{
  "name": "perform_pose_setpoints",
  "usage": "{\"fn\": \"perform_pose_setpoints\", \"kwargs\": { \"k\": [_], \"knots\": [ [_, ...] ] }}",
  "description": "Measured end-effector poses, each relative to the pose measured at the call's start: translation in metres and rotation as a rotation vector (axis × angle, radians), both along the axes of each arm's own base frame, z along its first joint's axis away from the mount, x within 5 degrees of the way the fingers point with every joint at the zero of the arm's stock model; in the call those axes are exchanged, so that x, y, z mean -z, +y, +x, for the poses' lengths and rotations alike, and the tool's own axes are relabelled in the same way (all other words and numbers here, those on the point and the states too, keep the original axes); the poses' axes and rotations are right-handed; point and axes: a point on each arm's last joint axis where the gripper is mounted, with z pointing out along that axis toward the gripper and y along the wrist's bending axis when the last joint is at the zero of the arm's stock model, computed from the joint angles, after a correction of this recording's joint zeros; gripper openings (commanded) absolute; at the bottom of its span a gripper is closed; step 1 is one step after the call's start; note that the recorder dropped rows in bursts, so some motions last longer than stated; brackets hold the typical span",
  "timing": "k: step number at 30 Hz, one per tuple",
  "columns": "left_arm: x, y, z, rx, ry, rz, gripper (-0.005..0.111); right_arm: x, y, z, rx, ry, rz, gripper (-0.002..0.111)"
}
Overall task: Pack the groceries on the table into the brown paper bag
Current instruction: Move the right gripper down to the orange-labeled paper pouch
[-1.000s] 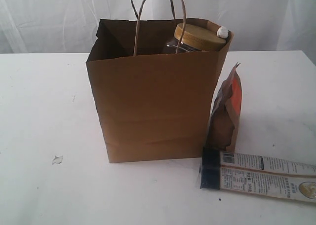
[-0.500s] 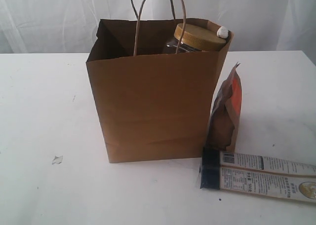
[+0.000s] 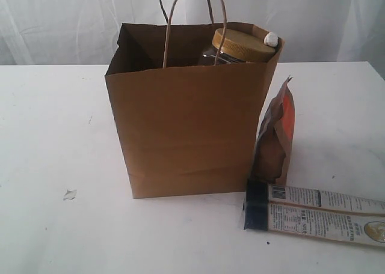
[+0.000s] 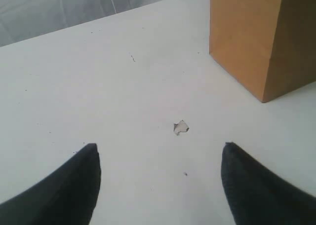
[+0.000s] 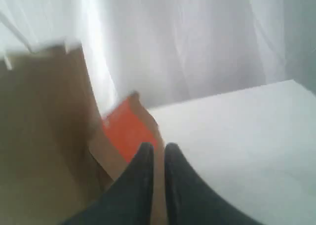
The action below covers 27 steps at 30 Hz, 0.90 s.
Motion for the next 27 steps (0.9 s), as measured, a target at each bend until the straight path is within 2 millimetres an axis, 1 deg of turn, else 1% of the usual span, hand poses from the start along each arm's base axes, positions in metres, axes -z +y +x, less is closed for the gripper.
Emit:
{"fn": "perform_pose_setpoints", "kwargs": {
  "k": [1,4,8,10,12,14,17,18,22,24,27],
  "knots": [
    [0.0,0.0,0.0,0.0,0.0,0.0,0.071,-0.006,-0.001,0.0,-0.001,-0.051,0.154,0.009],
    [0.0,0.0,0.0,0.0,0.0,0.0,0.071,-0.014,-0.003,-0.002,-0.003,-0.122,0.307,0.009],
    [0.0,0.0,0.0,0.0,0.0,0.0,0.071,-0.017,-0.004,-0.002,-0.019,-0.145,0.438,0.009],
    [0.0,0.0,0.0,0.0,0.0,0.0,0.071,-0.018,-0.003,-0.002,-0.031,-0.123,0.461,0.009],
    [0.0,0.0,0.0,0.0,0.0,0.0,0.071,-0.03,-0.002,-0.005,-0.042,-0.097,0.438,0.009],
    [0.0,0.0,0.0,0.0,0.0,0.0,0.071,-0.047,-0.001,-0.011,-0.053,-0.061,0.397,0.011],
    [0.0,0.0,0.0,0.0,0.0,0.0,0.071,-0.082,0.001,-0.016,-0.074,0.0,0.345,0.024],
    [0.0,0.0,0.0,0.0,0.0,0.0,0.071,-0.094,0.001,-0.016,-0.084,0.019,0.327,0.03],
    [0.0,0.0,0.0,0.0,0.0,0.0,0.071,-0.134,0.006,-0.005,-0.126,0.113,0.234,0.056],
    [0.0,0.0,0.0,0.0,0.0,0.0,0.071,-0.145,0.011,0.006,-0.141,0.197,0.197,0.062],
    [0.0,0.0,0.0,0.0,0.0,0.0,0.071,-0.154,0.02,0.032,-0.148,0.364,0.129,0.063]
  ]
}}
